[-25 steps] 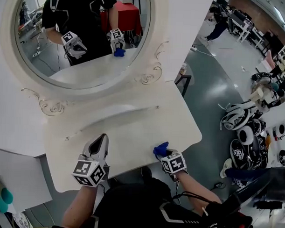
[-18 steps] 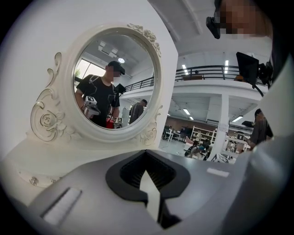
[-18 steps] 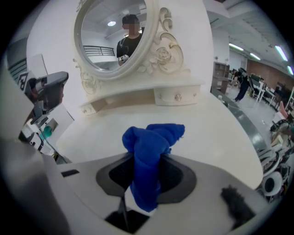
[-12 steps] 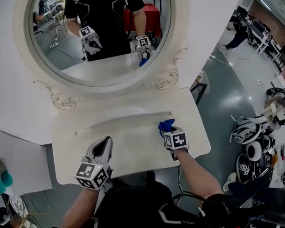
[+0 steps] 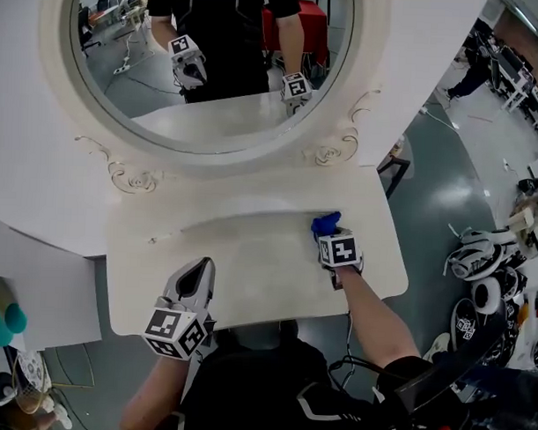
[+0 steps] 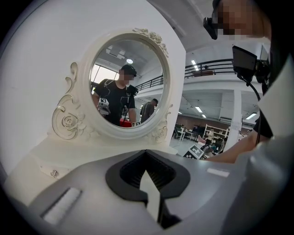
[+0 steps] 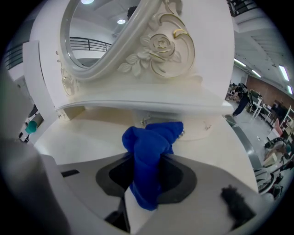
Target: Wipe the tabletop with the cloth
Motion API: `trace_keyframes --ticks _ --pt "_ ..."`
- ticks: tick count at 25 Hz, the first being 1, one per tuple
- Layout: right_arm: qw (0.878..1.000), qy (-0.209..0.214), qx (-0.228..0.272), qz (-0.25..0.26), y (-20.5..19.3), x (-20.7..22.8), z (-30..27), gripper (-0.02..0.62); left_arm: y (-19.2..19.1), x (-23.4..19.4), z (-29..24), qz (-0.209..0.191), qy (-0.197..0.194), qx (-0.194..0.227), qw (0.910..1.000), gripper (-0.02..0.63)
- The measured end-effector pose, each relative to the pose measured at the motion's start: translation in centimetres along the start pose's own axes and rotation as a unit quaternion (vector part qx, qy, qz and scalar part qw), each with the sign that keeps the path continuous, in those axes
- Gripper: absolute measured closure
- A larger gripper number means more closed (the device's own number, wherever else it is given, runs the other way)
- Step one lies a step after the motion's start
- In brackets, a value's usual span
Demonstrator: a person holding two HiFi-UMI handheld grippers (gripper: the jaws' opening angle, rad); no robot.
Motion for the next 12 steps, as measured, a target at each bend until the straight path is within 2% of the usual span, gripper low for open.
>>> trace_keyframes --ticks 4,9,12 --pt "1.0 0.008 -0.008 -0.023 -2.6 -0.3 1.9 0.46 -0.2 0.4 -0.2 -0.003 -0.017 -0.001 0.9999 0.598" --pt "0.999 0.007 -0.018 -0.035 -7.6 -1.0 5.9 0.46 -0.1 1.4 -1.0 -0.006 -0.047 0.0 0.9989 0.598" --pt "0.999 0.004 -0.027 -0.019 -10.6 -1.8 8.1 0.46 -0.1 2.0 -1.5 -0.009 -0.064 -0.002 0.9979 0.598"
Point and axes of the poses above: the fingertips, and each gripper's own axes: z backward along the fingers, x to its right, y out of its top, the point moved 5 cm from there along z, backward along the fingers, and after that the axes turned 1 degree about -x, right-handed, at the moved point
